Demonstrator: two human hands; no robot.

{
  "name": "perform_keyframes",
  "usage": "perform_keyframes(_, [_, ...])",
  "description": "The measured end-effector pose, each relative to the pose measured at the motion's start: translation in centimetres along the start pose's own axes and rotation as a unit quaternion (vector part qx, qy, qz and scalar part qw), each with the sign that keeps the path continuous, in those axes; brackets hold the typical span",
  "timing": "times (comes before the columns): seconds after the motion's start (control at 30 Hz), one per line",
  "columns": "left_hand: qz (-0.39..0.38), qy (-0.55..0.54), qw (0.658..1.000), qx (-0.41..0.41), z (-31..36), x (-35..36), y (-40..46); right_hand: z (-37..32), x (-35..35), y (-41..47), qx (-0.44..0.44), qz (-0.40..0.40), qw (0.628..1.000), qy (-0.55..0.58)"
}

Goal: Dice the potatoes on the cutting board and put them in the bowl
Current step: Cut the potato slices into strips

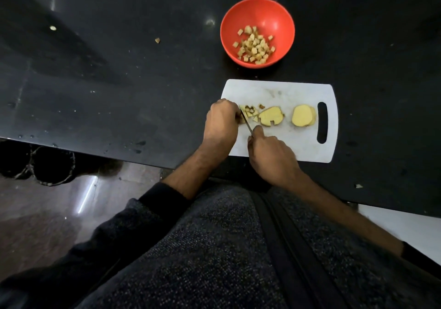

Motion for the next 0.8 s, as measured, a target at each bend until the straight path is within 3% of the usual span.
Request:
perform_keyframes(0.47, [-0.01, -0.029, 0.999, -0.019, -0.4, 0.6, 0.2, 0.0, 0.6, 2.5, 0.025, -0.002, 0.999, 0.042])
perform_keyframes(0.8, [0.02, -0.02, 0.999, -0.027, -0.9, -0.1, -0.4, 1.8, 1.4, -1.5, 0.042, -0.098, 0.992, 0.062])
Point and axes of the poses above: each hand's wrist, its own y-axis towards the middle knuckle, its own x-axis out of the palm, z = x × y, the point moved 3 cm from there along y, towards the middle knuckle, and after that the axes turned 7 degrees about y, right-handed, at the moved point
